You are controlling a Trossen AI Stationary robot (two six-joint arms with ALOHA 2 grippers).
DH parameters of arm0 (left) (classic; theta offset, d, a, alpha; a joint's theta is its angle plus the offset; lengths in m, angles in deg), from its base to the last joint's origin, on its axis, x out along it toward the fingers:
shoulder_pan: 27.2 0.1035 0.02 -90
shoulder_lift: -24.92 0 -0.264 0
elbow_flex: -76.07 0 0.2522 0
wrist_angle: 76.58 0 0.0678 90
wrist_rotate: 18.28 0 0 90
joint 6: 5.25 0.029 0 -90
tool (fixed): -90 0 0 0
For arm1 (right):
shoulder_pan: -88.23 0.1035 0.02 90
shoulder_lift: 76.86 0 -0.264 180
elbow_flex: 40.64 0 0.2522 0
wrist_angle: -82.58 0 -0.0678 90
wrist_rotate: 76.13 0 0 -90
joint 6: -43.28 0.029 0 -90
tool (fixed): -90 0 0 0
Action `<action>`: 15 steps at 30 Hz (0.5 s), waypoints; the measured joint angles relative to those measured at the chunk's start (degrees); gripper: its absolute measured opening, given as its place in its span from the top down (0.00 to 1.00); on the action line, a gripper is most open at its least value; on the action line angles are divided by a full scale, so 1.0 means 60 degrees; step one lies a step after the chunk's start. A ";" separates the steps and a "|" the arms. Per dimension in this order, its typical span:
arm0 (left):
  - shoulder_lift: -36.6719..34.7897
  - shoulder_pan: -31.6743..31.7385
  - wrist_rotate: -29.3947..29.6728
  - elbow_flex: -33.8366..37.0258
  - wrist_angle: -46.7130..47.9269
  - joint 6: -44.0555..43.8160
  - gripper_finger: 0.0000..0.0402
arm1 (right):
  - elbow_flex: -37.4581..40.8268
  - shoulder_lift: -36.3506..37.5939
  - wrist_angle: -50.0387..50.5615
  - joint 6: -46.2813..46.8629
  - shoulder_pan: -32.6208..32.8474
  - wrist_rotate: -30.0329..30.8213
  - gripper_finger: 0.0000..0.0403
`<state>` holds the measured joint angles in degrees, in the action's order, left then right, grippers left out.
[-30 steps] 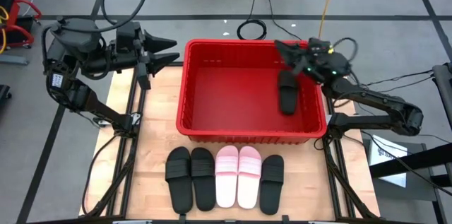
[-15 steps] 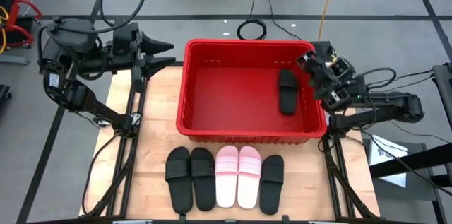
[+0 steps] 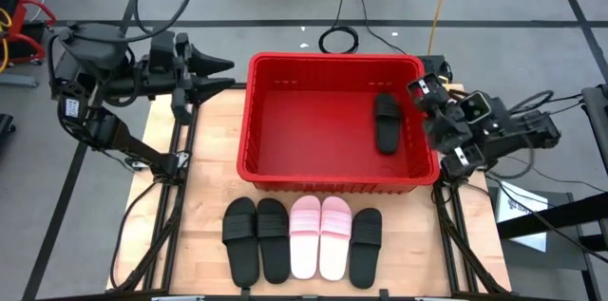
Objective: Pick and place slides into bin
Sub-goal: Put the black slipper into the red bin
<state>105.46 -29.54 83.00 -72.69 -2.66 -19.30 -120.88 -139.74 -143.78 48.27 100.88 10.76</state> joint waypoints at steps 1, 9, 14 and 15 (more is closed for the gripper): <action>-0.0001 -0.0003 -0.0129 0.0000 -0.0077 -0.0027 0.49 | -0.0446 -0.0088 0.0568 -0.0126 0.0188 -0.0004 0.61; -0.0001 -0.0001 -0.0394 0.0000 -0.0579 -0.0517 0.49 | -0.3805 -0.0792 0.4643 -0.1251 0.1649 -0.0018 0.61; -0.0046 -0.0177 -0.0471 0.0000 -0.0857 -0.0443 0.49 | -0.4980 -0.1136 0.6372 -0.1797 0.2456 -0.0015 0.61; -0.0065 -0.0256 -0.0525 0.0000 -0.0943 -0.0343 0.49 | -0.5116 -0.1212 0.6660 -0.1808 0.2588 -0.0013 0.61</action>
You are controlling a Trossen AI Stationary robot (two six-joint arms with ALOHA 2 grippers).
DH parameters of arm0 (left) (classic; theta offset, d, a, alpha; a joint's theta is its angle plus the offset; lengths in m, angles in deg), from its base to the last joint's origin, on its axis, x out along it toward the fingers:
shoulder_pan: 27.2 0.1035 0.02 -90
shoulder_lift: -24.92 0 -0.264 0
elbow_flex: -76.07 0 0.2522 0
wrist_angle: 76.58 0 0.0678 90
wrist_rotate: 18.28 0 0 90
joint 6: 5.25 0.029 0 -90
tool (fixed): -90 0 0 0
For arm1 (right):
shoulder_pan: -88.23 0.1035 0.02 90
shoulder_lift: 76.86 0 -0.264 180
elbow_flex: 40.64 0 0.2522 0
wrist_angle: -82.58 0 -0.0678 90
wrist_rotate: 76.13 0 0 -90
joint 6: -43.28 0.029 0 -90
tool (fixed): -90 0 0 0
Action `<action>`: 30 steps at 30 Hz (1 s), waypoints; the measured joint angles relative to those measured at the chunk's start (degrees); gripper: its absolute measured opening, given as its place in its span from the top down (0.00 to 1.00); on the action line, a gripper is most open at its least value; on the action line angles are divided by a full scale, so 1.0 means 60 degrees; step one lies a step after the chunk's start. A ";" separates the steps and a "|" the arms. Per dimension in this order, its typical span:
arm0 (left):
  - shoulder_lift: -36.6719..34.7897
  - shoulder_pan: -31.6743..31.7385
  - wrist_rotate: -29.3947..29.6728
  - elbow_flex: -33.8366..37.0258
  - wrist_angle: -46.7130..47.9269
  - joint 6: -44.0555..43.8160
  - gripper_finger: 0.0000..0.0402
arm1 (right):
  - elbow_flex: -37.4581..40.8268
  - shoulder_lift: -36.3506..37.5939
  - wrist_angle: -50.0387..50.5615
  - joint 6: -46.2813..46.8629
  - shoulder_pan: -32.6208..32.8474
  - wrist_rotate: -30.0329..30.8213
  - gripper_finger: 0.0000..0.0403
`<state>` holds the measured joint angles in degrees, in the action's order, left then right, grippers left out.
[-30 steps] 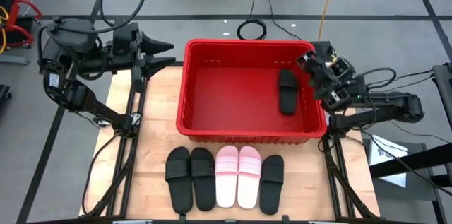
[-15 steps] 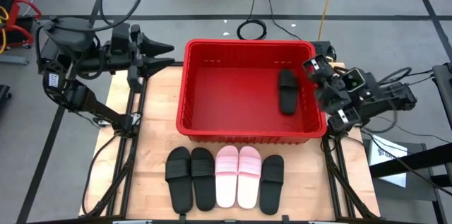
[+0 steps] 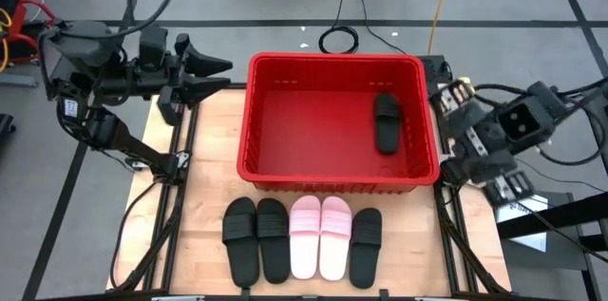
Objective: Pick and place slides into bin
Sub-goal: Put the black slipper into the red bin
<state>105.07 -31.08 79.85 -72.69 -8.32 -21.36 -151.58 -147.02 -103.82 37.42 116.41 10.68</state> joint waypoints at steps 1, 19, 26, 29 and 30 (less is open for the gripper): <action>-0.0013 -0.0106 -0.0104 0.0000 -0.0146 0.0100 0.49 | -0.0089 -0.0067 0.0220 -0.0002 0.0127 0.0005 0.61; -0.0009 -0.1645 -0.0100 0.0000 -0.0720 0.0486 0.49 | -0.0133 -0.1288 0.2411 -0.0139 0.3356 0.5872 0.61; -0.0006 -0.1936 0.0119 0.0000 -0.0674 0.0482 0.49 | -0.0133 -0.1698 0.3935 0.0507 0.4666 0.9189 0.62; -0.0006 -0.2019 0.0350 0.0000 -0.0670 0.0483 0.49 | -0.0133 -0.1926 0.4321 0.0806 0.4963 1.0109 0.61; -0.0006 -0.2035 0.0412 0.0000 -0.0663 0.0482 0.49 | -0.0133 -0.2016 0.4427 0.0851 0.5048 1.0361 0.62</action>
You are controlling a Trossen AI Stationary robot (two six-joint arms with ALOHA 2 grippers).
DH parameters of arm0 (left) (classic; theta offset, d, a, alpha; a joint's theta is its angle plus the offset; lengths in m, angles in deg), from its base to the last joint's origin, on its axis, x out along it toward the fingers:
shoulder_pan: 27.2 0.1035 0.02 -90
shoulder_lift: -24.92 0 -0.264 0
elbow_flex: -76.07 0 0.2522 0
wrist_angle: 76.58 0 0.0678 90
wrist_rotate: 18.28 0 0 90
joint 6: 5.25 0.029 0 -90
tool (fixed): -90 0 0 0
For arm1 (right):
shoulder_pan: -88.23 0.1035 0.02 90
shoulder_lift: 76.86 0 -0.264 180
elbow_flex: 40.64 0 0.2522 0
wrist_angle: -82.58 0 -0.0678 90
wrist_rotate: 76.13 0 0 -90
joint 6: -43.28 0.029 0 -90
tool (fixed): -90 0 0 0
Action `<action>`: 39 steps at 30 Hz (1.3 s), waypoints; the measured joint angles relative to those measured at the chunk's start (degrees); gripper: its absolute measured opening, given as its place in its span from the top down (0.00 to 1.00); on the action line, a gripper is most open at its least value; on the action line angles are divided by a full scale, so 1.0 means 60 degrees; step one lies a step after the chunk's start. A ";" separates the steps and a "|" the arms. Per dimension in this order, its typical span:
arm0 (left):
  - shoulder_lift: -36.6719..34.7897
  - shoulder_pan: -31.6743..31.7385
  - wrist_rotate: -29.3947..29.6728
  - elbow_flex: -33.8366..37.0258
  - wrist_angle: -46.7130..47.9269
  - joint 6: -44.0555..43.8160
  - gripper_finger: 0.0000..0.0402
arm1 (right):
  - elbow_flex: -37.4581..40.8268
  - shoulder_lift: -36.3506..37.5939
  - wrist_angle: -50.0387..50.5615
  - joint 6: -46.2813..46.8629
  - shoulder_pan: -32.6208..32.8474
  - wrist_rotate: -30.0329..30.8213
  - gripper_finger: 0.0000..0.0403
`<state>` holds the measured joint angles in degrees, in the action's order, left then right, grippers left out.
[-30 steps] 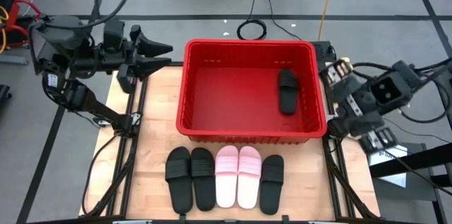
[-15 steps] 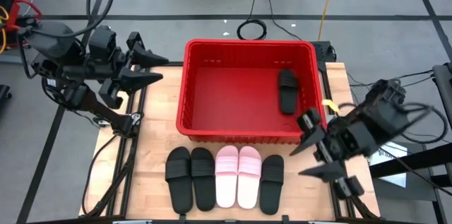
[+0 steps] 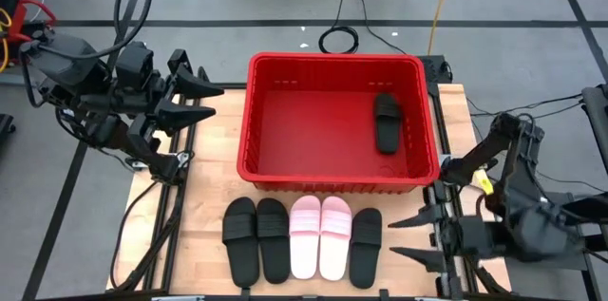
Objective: Pick and place slides into bin
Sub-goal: Put the black slipper into the red bin
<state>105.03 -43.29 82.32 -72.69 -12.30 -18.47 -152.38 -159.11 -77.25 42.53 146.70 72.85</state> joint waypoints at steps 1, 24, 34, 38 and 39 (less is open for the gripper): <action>0.0000 -0.0016 0.0024 0.0000 0.0007 0.0007 0.49 | 0.0000 -0.0105 0.0090 0.0032 0.0077 0.0247 0.62; 0.0047 -0.0012 0.0377 0.0000 0.0230 0.0371 0.49 | 0.0000 -0.1976 0.8961 0.8778 -0.0627 -0.4531 0.62; 0.0091 -0.0012 0.0582 0.0000 0.0422 0.0364 0.49 | 0.0416 -0.3044 1.0610 0.8986 -0.0667 -0.4604 0.62; 0.0098 -0.0012 0.0596 0.0000 0.0418 0.0363 0.49 | 0.1584 -0.3123 0.9494 0.9196 -0.0535 -0.4604 0.62; 0.0098 -0.0012 0.0596 0.0000 0.0418 0.0360 0.49 | 0.1876 -0.3106 0.9080 0.9288 -0.0530 -0.4600 0.62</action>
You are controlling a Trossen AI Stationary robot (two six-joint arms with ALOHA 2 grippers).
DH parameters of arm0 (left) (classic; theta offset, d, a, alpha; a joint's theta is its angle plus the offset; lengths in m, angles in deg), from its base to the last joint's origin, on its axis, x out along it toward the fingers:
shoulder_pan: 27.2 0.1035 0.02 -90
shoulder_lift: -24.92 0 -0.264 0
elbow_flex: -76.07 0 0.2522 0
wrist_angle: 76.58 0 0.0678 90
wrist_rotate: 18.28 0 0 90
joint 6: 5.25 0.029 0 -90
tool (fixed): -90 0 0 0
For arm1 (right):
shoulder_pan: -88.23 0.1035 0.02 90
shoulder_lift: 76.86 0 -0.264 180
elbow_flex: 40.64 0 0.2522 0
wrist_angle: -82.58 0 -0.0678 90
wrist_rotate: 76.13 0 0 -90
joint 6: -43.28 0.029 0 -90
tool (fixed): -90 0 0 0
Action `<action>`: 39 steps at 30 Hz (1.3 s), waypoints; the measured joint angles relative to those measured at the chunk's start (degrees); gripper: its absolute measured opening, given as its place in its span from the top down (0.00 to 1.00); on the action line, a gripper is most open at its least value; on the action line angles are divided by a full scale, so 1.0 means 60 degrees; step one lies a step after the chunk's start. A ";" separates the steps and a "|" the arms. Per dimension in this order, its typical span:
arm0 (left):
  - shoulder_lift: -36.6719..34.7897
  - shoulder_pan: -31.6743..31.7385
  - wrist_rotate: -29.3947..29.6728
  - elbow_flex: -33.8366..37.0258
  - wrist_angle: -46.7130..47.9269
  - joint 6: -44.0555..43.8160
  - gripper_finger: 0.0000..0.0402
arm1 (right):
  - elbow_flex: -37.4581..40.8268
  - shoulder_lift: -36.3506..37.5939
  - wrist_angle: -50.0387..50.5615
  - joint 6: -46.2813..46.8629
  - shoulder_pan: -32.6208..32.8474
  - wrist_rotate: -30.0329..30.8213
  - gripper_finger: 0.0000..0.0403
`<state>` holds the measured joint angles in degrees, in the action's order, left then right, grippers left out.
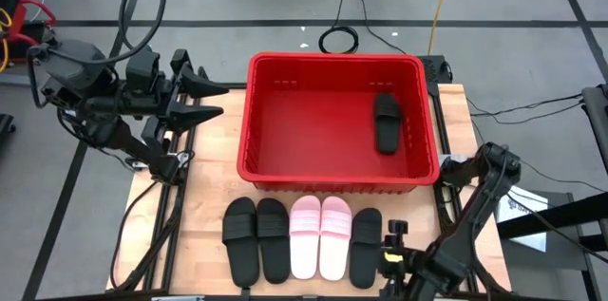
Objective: Pick and place slides into bin
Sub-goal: Put the black slipper into the red bin
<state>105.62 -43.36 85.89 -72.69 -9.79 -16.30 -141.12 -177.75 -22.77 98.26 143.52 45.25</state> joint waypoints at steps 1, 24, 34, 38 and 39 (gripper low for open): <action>0.0000 0.0000 0.0000 0.0000 0.0000 -0.0010 0.49 | 0.0279 0.0014 -0.0395 0.0102 0.0008 0.0004 0.62; 0.0000 0.0000 -0.0004 0.0000 -0.0022 -0.0211 0.49 | 0.2691 0.0034 -0.2216 -0.0021 -0.0401 0.0017 0.62; 0.0000 0.0000 -0.0004 0.0000 -0.0022 -0.0240 0.49 | 0.3657 0.0038 -0.2448 0.0191 -0.0701 0.0044 0.62; 0.0000 0.0000 -0.0007 0.0000 -0.0022 -0.0255 0.49 | 0.3745 0.0045 -0.2479 0.0414 -0.0777 0.0058 0.62; 0.0000 0.0000 -0.0007 0.0000 -0.0022 -0.0255 0.49 | 0.3747 0.0045 -0.2475 0.0457 -0.0806 0.0058 0.62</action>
<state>105.62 -43.36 85.85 -72.69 -9.92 -17.83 -118.64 -177.48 -37.62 101.00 138.68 45.60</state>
